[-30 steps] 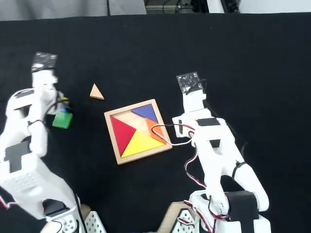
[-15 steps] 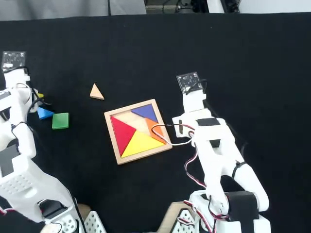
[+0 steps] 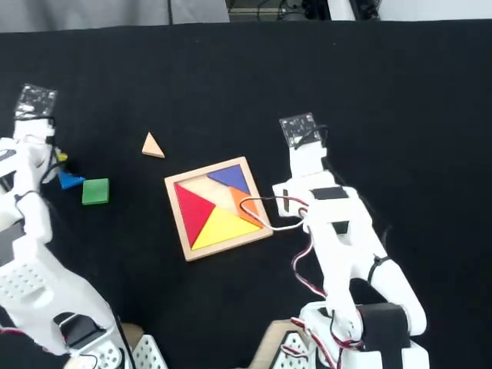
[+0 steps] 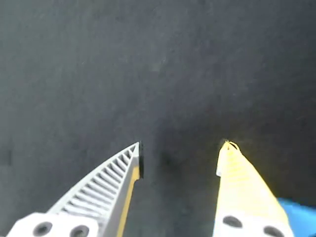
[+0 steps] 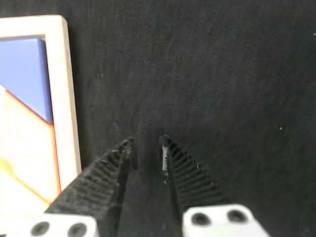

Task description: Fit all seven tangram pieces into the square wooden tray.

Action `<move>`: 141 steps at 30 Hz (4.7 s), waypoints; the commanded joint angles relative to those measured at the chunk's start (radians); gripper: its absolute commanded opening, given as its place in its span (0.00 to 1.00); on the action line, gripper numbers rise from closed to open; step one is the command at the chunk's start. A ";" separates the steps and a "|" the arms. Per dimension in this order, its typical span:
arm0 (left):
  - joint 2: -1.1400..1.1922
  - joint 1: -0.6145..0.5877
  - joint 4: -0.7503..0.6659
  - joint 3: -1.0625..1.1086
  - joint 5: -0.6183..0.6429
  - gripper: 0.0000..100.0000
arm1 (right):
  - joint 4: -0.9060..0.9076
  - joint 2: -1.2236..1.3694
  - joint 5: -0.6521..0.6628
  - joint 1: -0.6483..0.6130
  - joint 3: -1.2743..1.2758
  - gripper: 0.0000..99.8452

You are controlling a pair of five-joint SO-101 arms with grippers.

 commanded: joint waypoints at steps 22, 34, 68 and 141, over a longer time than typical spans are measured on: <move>-0.433 0.094 0.605 -0.010 -0.503 0.25 | -0.021 0.005 0.003 0.012 -0.004 0.09; -0.221 0.119 0.649 -0.110 -0.822 0.25 | -0.025 0.005 0.003 0.012 -0.002 0.09; 0.491 0.156 1.122 -1.089 -1.053 0.25 | -0.020 0.005 0.044 0.012 -0.004 0.09; -0.325 0.929 0.718 -0.050 -0.264 0.10 | 0.003 0.004 -0.057 0.167 -0.051 0.09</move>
